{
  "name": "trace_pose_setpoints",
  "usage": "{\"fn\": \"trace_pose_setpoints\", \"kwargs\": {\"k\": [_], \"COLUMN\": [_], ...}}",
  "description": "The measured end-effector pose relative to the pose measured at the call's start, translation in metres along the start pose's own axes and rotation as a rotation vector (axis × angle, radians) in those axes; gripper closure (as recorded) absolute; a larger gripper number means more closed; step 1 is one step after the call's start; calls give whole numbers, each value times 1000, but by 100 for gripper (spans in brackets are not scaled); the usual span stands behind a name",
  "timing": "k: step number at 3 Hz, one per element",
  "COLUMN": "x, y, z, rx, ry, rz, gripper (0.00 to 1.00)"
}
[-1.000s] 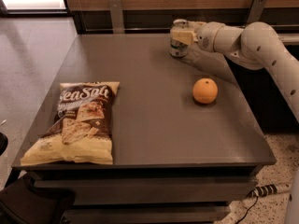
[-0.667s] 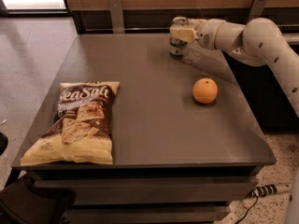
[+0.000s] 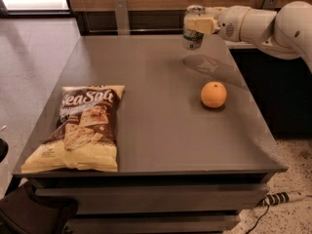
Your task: Move 7up can near brown chip bag
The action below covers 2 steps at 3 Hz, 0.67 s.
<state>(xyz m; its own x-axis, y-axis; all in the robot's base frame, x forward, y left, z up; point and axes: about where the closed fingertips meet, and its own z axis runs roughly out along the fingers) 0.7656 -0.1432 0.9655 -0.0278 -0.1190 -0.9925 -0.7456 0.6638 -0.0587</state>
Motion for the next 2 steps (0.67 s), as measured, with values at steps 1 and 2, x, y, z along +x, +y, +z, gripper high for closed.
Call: {"fn": "trace_pose_setpoints", "kwargs": {"k": [1, 2], "x": [-27, -46], "y": [30, 89], "z": [-34, -78], "rx": [-40, -72], "ry": [-15, -22], "rz": [-11, -12], "gripper": [100, 100]}}
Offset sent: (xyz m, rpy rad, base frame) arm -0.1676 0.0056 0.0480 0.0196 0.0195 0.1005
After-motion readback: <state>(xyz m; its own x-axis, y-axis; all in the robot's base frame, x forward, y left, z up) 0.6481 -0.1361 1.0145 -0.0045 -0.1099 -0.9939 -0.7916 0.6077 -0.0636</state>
